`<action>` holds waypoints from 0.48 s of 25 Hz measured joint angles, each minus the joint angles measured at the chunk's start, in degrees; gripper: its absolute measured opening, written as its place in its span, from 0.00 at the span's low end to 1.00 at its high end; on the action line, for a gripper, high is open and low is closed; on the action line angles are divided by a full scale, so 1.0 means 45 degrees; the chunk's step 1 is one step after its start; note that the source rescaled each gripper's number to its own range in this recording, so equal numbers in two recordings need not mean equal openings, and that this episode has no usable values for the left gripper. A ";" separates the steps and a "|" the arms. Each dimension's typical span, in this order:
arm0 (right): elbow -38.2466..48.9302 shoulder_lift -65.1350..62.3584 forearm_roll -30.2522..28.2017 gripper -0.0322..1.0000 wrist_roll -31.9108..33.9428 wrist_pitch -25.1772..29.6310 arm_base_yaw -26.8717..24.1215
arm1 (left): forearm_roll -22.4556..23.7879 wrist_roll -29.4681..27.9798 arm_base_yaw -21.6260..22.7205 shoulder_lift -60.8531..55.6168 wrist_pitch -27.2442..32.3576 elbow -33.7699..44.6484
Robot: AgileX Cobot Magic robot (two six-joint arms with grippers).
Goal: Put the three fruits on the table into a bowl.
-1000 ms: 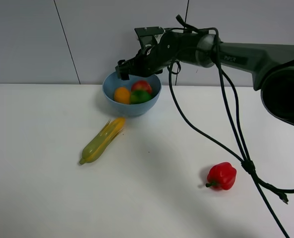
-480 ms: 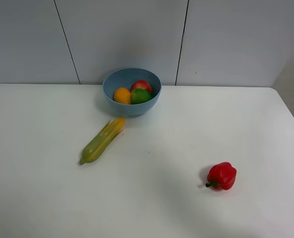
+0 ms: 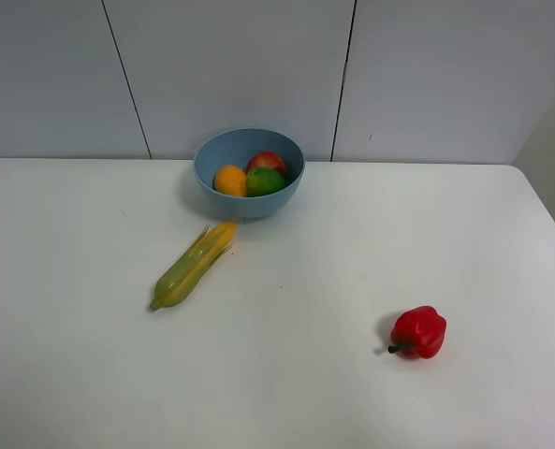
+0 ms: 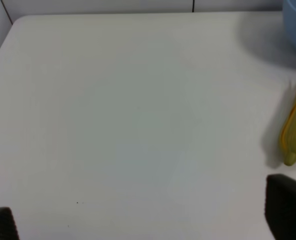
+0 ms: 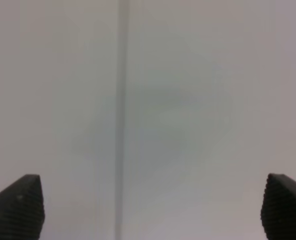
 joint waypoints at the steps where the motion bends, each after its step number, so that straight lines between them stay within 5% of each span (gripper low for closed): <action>1: 0.0784 -0.0698 0.0044 0.62 0.0000 -0.0080 -0.0416 | 0.0000 0.0000 0.0000 0.0000 0.0000 0.0000; 8: 0.6890 -0.7111 0.0354 0.62 0.0051 0.0141 -0.3143 | 0.0000 0.0000 0.0000 0.0000 0.0000 0.0000; 12: 0.9262 -1.0252 0.0223 0.61 0.0112 0.2204 -0.3517 | 0.0000 0.0000 0.0000 0.0000 0.0000 0.0000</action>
